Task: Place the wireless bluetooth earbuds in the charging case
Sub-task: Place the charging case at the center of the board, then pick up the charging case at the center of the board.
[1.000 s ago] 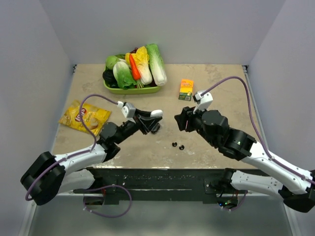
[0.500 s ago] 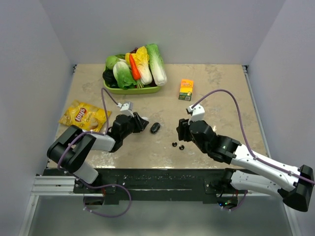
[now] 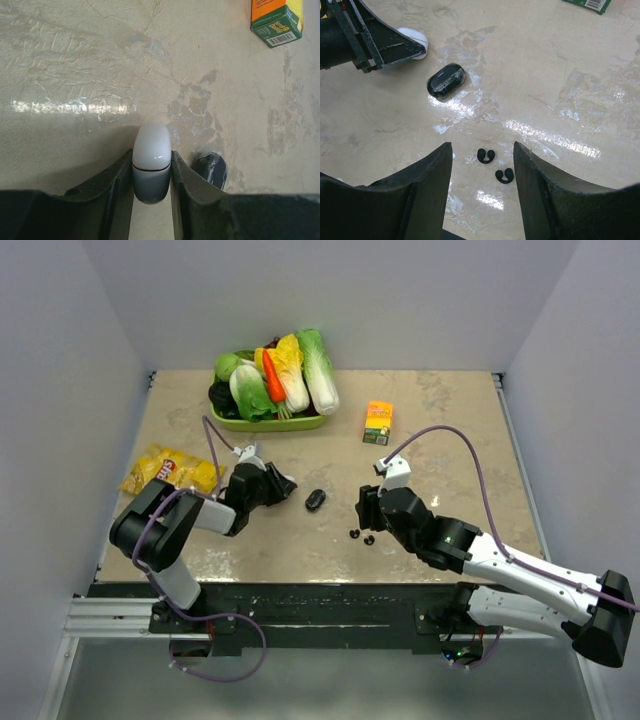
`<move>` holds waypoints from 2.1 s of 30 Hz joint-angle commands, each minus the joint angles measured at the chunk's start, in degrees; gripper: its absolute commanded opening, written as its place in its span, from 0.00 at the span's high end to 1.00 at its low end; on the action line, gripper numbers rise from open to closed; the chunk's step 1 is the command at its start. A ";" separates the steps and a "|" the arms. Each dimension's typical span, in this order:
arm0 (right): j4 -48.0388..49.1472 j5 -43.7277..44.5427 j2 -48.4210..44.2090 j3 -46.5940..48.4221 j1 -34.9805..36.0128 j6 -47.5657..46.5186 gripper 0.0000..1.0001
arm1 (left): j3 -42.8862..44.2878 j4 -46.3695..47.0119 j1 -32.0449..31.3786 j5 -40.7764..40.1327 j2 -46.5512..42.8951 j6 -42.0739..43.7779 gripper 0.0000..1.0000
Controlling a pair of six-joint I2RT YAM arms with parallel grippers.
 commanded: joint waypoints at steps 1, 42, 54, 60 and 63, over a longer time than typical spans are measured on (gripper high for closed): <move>0.71 0.89 -1.06 0.56 0.22 0.97 0.44 | -0.49 -9.44 1.83 0.28 0.23 -1.31 0.61; 6.51 -0.17 0.69 -3.57 0.14 1.85 0.46 | 4.51 -25.10 -22.34 -29.25 -15.16 3.34 0.66; 4.93 -0.17 -2.03 -3.57 0.14 1.93 0.47 | 11.72 -26.25 -18.91 -26.89 -3.56 6.34 0.95; 4.67 -0.08 -2.65 -4.10 0.14 2.11 0.48 | 11.63 -24.32 -19.52 -22.93 -1.71 6.16 0.97; 4.58 0.01 -2.73 -4.10 0.14 2.37 0.48 | 11.63 -23.09 -20.40 -21.70 -1.71 6.25 0.97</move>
